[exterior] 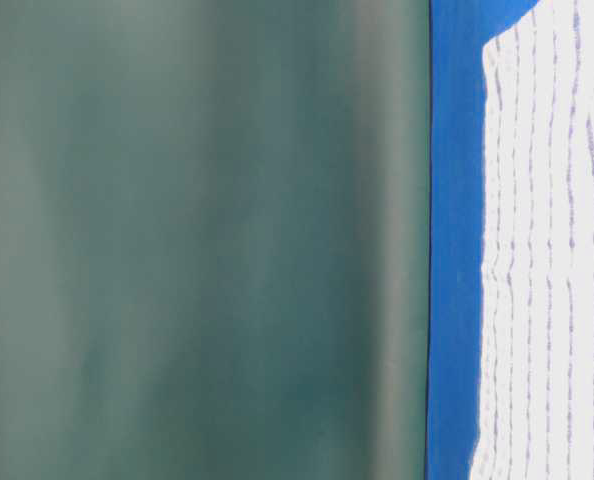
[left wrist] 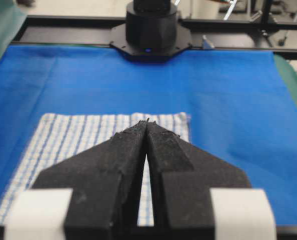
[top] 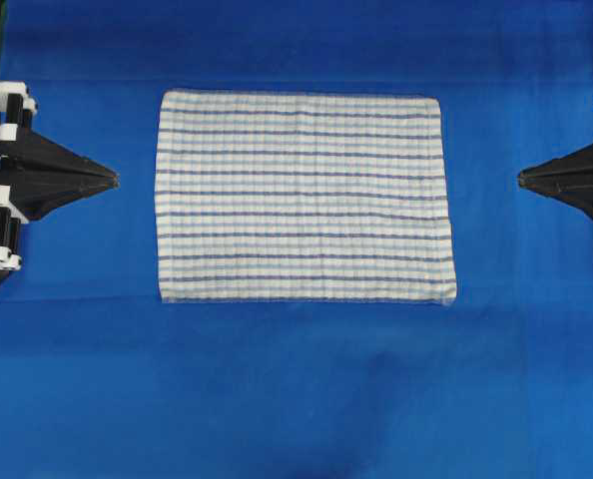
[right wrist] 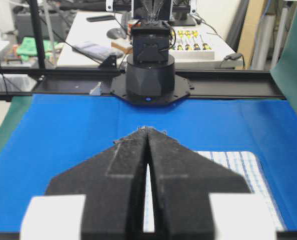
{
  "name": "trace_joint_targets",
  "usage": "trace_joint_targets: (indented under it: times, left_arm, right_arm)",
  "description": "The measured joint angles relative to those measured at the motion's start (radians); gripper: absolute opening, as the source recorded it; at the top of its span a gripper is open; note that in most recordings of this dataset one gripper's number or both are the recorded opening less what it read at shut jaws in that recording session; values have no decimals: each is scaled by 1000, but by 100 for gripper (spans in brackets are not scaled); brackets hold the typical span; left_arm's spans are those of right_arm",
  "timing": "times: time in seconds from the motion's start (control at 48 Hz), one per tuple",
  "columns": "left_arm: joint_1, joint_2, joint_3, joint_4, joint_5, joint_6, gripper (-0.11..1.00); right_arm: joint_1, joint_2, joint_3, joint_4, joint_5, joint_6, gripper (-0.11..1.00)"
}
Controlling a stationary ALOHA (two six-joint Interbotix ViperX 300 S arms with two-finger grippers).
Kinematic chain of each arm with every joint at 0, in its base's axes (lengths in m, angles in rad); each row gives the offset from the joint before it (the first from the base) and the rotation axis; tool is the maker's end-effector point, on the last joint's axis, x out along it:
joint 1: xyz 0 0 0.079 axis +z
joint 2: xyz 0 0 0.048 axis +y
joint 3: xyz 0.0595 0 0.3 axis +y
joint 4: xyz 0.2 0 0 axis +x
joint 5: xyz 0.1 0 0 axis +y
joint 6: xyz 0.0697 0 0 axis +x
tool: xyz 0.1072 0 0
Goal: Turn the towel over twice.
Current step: 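Move both grippers toward the far corners of the striped towel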
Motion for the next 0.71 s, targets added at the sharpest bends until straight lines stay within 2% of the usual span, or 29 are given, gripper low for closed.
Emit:
trace_joint_targets:
  times: [0.187,0.354,0.646,0.708]
  left_arm:
    - [0,2,0,-8,-2,25,0]
    - [14,12,0,-9,-5,61,0]
    - [183,98,0,-11,-8,78,1]
    - [222,130,0,-12,-12,75,7]
  right_arm:
    - [-31,9,-12,0,12,-9,0]
    - [-104,26,-18,-2,46,-9,0]
    - [-295,107,-20,0,57,9,0]
    - [-327,138,-18,0,55,9,1]
